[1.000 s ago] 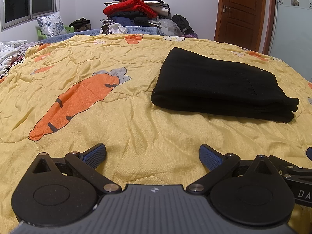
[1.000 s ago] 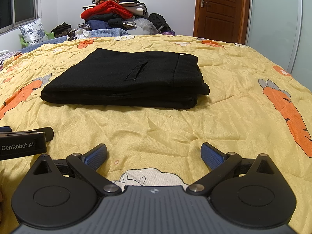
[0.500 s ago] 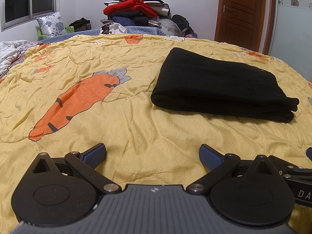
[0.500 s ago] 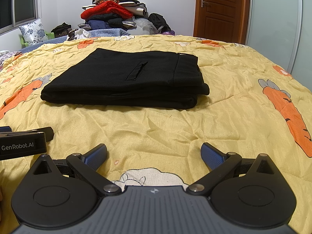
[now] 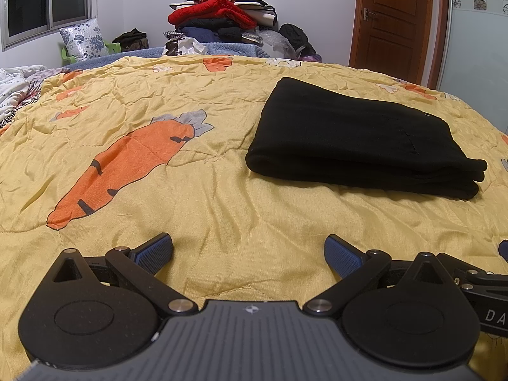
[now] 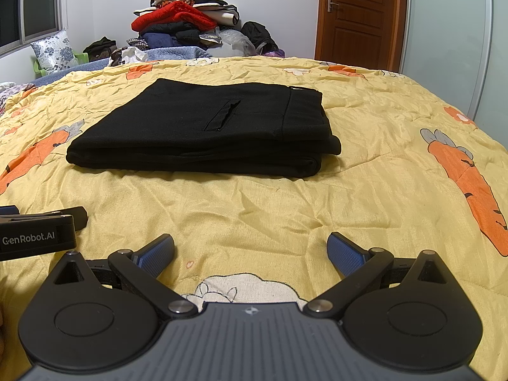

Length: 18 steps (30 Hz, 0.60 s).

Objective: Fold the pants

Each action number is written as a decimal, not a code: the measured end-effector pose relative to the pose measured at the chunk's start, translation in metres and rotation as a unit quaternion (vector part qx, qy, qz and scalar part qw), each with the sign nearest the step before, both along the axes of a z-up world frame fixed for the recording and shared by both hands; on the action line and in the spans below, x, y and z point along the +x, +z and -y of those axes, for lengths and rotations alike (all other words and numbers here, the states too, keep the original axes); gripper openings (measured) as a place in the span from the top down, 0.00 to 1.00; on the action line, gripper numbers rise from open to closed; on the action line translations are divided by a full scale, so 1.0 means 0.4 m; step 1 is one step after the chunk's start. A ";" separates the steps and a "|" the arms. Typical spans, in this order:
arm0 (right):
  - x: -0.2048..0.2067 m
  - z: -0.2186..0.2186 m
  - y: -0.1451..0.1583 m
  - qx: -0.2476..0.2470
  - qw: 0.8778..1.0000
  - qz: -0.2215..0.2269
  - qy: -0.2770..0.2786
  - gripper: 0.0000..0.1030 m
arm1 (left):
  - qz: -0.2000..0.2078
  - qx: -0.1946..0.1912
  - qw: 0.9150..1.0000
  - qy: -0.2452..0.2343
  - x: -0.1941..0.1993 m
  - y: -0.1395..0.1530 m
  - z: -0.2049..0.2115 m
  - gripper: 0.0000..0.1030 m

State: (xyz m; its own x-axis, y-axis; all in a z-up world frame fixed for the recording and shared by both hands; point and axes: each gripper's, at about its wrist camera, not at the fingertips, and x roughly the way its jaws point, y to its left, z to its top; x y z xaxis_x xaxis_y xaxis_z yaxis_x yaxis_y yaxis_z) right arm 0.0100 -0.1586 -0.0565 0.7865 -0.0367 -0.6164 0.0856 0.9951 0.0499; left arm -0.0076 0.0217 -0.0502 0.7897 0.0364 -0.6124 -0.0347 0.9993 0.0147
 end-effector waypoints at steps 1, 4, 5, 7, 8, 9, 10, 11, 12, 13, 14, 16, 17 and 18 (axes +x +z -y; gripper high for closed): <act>0.000 0.000 0.000 0.000 1.000 0.000 0.000 0.00 | 0.000 0.000 1.000 0.000 0.000 0.000 0.000 0.00; 0.000 0.000 0.000 0.000 1.000 0.000 0.000 0.00 | 0.000 0.000 1.000 0.000 0.000 0.000 0.000 0.00; 0.000 0.000 0.000 0.000 1.000 0.000 0.000 0.00 | 0.000 0.000 1.000 0.000 0.000 0.000 -0.001 0.00; 0.000 0.000 0.000 0.000 1.000 0.000 0.000 0.00 | 0.000 0.000 1.000 0.000 0.000 0.000 0.000 0.00; -0.001 0.000 0.000 0.000 1.000 0.000 0.000 0.00 | 0.000 0.000 1.000 0.000 -0.001 0.000 -0.001 0.00; 0.000 0.000 0.000 0.000 1.000 0.000 0.000 0.00 | 0.000 0.000 1.000 0.000 0.000 0.000 0.000 0.00; 0.000 0.000 0.000 0.000 1.000 0.000 0.000 0.00 | 0.000 0.000 1.000 0.000 -0.001 0.000 -0.002 0.00; -0.001 -0.001 0.000 0.000 1.000 0.000 0.000 0.00 | 0.000 0.000 1.000 0.000 -0.001 0.000 -0.001 0.00; 0.000 0.000 0.000 0.000 1.000 0.000 0.000 0.00 | 0.000 0.000 1.000 0.000 -0.001 0.001 -0.001 0.00; -0.001 0.000 0.000 0.000 1.000 0.000 0.000 0.00 | 0.000 0.000 1.000 0.000 -0.001 0.001 -0.002 0.00; -0.001 -0.001 0.000 0.000 1.000 0.000 0.000 0.00 | 0.000 0.000 1.000 0.000 -0.001 0.000 -0.001 0.00; 0.000 0.000 0.000 0.000 1.000 0.000 0.000 0.00 | 0.000 -0.002 1.000 0.000 -0.002 0.001 -0.003 0.00; 0.000 0.000 0.000 0.000 1.000 0.000 0.000 0.00 | 0.001 -0.003 1.000 0.000 -0.002 0.000 -0.002 0.00; -0.001 -0.001 0.001 0.000 1.000 0.000 0.000 0.00 | 0.001 -0.005 1.000 0.000 -0.003 0.000 -0.003 0.00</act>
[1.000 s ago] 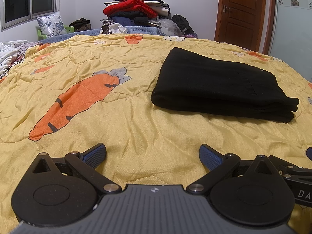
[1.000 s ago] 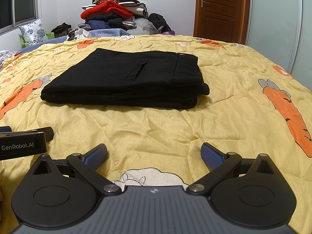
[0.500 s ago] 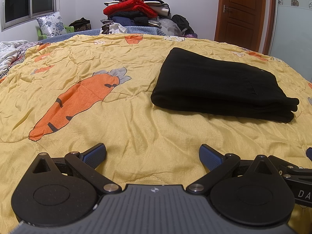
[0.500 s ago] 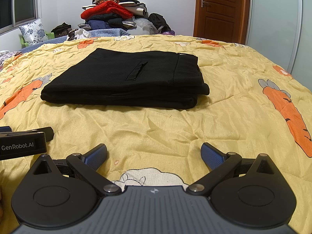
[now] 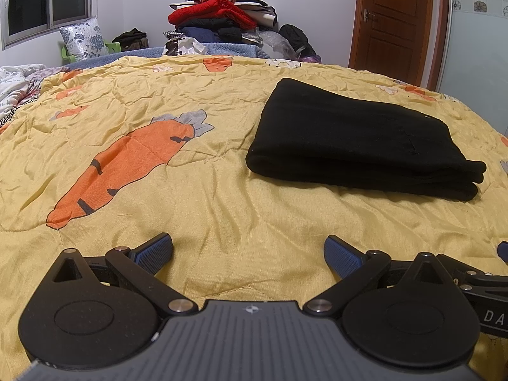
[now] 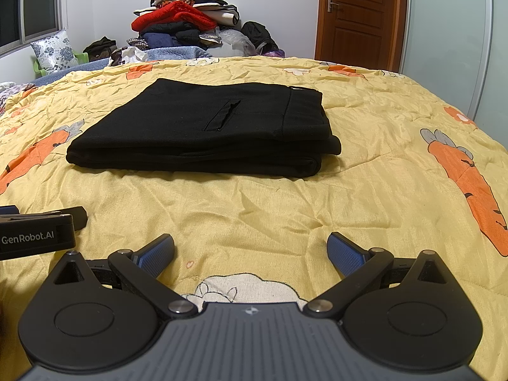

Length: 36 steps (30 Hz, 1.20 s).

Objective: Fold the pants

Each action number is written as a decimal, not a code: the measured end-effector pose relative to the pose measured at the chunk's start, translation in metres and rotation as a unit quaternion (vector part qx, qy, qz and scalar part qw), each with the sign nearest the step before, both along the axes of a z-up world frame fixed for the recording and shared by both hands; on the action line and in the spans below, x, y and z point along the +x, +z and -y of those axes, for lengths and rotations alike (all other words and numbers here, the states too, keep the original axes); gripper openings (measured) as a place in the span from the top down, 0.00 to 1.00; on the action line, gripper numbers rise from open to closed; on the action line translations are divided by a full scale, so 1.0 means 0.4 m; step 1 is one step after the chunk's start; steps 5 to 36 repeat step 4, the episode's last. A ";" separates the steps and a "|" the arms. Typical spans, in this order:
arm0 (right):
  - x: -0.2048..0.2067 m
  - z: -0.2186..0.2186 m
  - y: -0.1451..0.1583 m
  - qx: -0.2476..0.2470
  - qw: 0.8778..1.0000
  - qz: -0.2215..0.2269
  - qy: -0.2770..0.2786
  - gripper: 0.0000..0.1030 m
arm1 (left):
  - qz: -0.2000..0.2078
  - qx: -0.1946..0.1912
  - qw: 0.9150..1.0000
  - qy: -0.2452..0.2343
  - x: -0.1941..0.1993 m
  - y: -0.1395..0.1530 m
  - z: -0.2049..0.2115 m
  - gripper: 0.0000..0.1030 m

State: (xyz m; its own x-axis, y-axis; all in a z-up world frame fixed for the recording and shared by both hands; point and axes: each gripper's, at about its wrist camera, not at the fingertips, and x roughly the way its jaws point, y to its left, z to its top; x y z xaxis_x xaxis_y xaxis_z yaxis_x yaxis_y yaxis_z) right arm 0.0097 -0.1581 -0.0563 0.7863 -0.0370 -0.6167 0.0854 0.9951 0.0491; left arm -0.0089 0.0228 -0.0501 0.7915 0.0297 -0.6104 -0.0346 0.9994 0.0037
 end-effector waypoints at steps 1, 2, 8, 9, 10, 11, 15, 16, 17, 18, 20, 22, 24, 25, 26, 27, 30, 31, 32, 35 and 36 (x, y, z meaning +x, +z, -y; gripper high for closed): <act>0.001 0.001 0.000 0.000 1.000 0.000 0.000 0.00 | 0.001 -0.004 1.000 -0.001 -0.001 0.001 -0.004 0.00; 0.001 0.001 0.000 0.000 1.000 0.000 0.000 0.00 | 0.003 -0.011 1.000 -0.003 -0.002 0.003 -0.010 0.00; 0.000 0.000 0.000 0.001 1.000 0.000 0.000 0.00 | 0.015 -0.030 0.999 -0.004 -0.011 0.013 -0.027 0.00; 0.000 0.000 0.000 0.001 1.000 0.000 0.000 0.00 | 0.015 -0.030 0.999 -0.004 -0.011 0.013 -0.027 0.00; 0.000 0.000 0.000 0.001 1.000 0.000 0.000 0.00 | 0.015 -0.030 0.999 -0.004 -0.011 0.013 -0.027 0.00; 0.000 0.000 0.000 0.001 1.000 0.000 0.000 0.00 | 0.015 -0.030 0.999 -0.004 -0.011 0.013 -0.027 0.00; 0.000 0.000 0.000 0.001 1.000 0.000 0.000 0.00 | 0.015 -0.030 0.999 -0.004 -0.011 0.013 -0.027 0.00; 0.000 0.000 0.000 0.001 1.000 0.000 0.000 0.00 | 0.015 -0.030 0.999 -0.004 -0.011 0.013 -0.027 0.00; 0.000 0.000 0.000 0.001 1.000 0.000 0.000 0.00 | 0.015 -0.030 0.999 -0.004 -0.011 0.013 -0.027 0.00; 0.000 0.000 0.000 0.001 1.000 0.000 0.000 0.00 | 0.015 -0.030 0.999 -0.004 -0.011 0.013 -0.027 0.00; 0.000 0.000 0.000 0.001 1.000 0.000 0.000 0.00 | 0.015 -0.030 0.999 -0.004 -0.011 0.013 -0.027 0.00; 0.000 0.000 0.000 0.001 1.000 0.000 0.000 0.00 | 0.015 -0.030 0.999 -0.004 -0.011 0.013 -0.027 0.00; 0.000 0.000 0.000 0.001 1.000 0.000 0.000 0.00 | 0.015 -0.030 0.999 -0.004 -0.011 0.013 -0.027 0.00; 0.000 0.000 0.000 0.001 1.000 0.000 0.000 0.00 | 0.015 -0.030 0.999 -0.004 -0.011 0.013 -0.027 0.00; 0.000 0.000 0.000 0.001 1.000 0.000 0.000 0.00 | 0.015 -0.030 0.999 -0.004 -0.011 0.013 -0.027 0.00; 0.000 0.000 0.000 0.001 1.000 0.000 0.000 0.00 | 0.015 -0.030 0.999 -0.004 -0.011 0.013 -0.027 0.00; 0.000 0.000 0.000 0.001 1.000 0.000 0.000 0.00 | 0.015 -0.030 0.999 -0.004 -0.011 0.013 -0.027 0.00; 0.000 0.000 0.000 0.001 1.000 0.000 0.000 0.00 | 0.015 -0.030 0.999 -0.004 -0.011 0.013 -0.027 0.00; 0.000 0.000 0.000 0.001 1.000 0.000 0.000 0.00 | 0.015 -0.030 0.999 -0.004 -0.011 0.013 -0.027 0.00; 0.000 0.000 0.000 0.001 1.000 0.000 0.000 0.00 | 0.015 -0.030 0.999 -0.004 -0.011 0.013 -0.027 0.00; 0.000 0.000 0.000 0.001 1.000 0.000 0.000 0.00 | 0.015 -0.030 0.999 -0.004 -0.011 0.013 -0.027 0.00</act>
